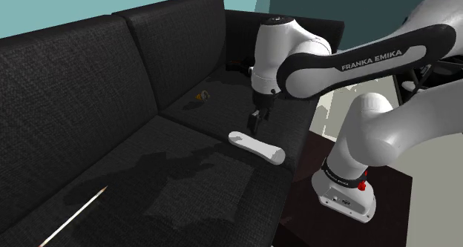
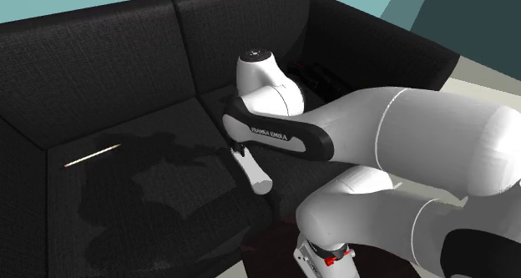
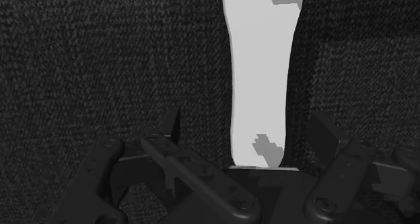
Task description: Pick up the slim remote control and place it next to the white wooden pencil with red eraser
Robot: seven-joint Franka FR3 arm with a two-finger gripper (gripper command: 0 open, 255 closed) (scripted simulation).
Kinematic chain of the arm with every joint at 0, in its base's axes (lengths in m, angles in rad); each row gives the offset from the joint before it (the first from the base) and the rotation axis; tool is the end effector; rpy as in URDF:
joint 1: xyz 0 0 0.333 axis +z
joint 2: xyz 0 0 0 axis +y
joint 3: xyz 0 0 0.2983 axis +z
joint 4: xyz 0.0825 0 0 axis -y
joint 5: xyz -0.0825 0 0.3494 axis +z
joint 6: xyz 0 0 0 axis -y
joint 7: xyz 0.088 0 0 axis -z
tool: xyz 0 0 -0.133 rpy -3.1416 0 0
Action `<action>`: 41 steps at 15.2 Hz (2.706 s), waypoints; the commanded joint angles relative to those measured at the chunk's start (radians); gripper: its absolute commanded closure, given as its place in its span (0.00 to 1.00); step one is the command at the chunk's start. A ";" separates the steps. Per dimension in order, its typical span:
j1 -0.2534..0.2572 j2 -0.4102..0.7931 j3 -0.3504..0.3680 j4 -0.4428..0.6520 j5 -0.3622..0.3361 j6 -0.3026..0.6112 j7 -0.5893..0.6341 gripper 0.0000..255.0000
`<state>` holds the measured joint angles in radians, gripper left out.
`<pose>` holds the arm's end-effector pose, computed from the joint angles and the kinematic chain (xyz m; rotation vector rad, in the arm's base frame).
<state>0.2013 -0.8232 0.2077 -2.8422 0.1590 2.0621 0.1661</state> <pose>0.2593 0.1142 0.3855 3.1359 0.1687 0.0612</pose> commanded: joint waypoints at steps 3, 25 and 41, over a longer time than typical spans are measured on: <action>0.055 0.054 0.062 -0.069 0.040 0.134 0.021 0.00; 0.055 0.151 0.083 -0.125 0.057 0.286 0.020 1.00; 0.047 0.017 0.046 -0.013 0.025 0.041 0.019 1.00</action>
<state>0.2488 -0.8017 0.2549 -2.8669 0.1858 2.1192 0.1832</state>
